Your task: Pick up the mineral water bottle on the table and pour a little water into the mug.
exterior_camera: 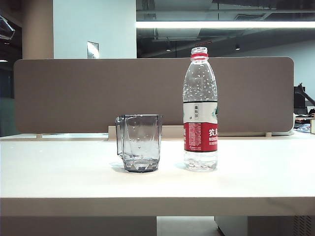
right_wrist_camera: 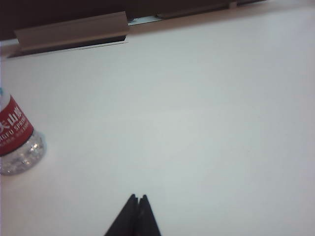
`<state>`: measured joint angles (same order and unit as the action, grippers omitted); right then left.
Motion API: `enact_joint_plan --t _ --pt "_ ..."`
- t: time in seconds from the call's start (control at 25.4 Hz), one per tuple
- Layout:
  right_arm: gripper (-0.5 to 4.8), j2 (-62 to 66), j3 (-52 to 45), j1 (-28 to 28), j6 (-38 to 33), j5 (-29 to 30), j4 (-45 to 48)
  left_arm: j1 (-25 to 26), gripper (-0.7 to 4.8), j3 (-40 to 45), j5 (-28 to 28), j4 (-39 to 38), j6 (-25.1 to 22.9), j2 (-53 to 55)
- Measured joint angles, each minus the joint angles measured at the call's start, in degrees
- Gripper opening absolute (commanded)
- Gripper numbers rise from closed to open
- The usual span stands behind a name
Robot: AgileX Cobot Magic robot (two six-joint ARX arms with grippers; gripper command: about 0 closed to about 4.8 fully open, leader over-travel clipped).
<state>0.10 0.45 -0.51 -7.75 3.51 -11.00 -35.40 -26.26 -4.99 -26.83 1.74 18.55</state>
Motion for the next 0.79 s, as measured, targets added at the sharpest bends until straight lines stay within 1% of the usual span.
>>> enact_joint_plan --t 0.08,0.71,0.79 --pt "-0.05 0.00 0.00 0.00 1.77 0.00 0.00 0.00 -0.05 0.00 0.00 0.00 0.00 0.00" --pt "-0.05 0.00 0.00 -0.50 2.01 -0.39 0.00 0.00 -0.05 0.00 0.07 0.04 -0.13 0.00" --pt "-0.05 0.00 0.00 -0.50 2.03 -0.39 0.00 0.00 -0.05 0.02 2.51 0.98 -1.55 -0.74"
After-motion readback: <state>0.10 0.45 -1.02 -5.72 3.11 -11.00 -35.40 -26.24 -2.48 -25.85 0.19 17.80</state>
